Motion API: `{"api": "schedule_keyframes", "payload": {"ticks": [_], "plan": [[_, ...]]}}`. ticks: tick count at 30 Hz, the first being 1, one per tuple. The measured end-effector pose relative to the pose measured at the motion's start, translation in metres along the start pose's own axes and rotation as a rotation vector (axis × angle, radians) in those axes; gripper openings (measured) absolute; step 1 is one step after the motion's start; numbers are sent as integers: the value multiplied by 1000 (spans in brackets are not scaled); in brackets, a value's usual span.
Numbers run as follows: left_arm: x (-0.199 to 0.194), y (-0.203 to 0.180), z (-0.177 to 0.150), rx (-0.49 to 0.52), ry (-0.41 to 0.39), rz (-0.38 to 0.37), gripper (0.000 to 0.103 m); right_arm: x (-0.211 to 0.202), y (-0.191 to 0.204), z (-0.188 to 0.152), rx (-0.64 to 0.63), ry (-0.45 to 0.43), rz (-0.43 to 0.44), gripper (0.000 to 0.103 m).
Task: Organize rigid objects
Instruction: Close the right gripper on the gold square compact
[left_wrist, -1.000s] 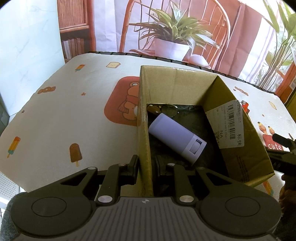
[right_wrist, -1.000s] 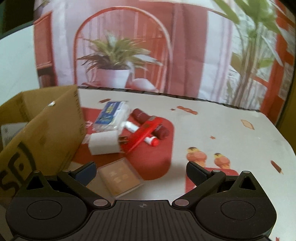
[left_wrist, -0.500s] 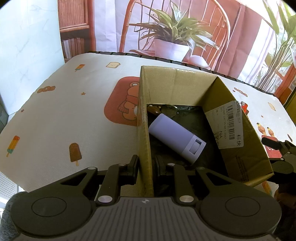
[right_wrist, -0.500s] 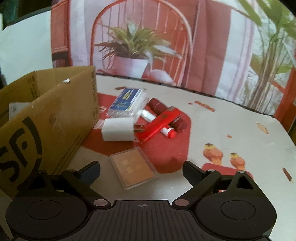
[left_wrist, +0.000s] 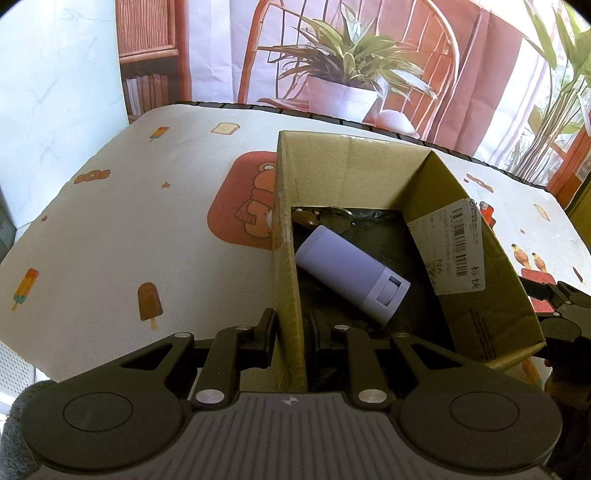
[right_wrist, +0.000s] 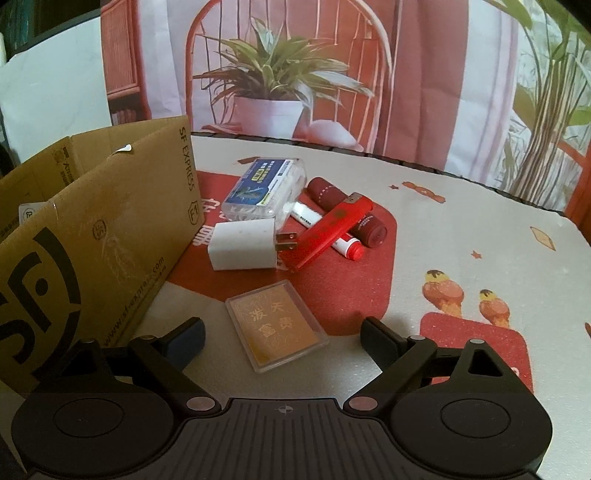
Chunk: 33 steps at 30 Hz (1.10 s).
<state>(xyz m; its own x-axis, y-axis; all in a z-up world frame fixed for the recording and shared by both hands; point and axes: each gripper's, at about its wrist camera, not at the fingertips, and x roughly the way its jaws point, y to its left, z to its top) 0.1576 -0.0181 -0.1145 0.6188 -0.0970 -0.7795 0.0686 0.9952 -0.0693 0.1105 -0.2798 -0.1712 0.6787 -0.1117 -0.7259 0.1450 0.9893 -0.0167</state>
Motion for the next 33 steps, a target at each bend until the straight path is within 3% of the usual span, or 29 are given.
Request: {"api": "schedule_keyframes", "payload": {"ticks": [18,33], "plan": [[0,0,0,-1,0,0,20,-9,6,0,-48,-35,55,45],[0,-2,-1,1,1,1,20,-10,5,0,-44,-32,62,44]]}}
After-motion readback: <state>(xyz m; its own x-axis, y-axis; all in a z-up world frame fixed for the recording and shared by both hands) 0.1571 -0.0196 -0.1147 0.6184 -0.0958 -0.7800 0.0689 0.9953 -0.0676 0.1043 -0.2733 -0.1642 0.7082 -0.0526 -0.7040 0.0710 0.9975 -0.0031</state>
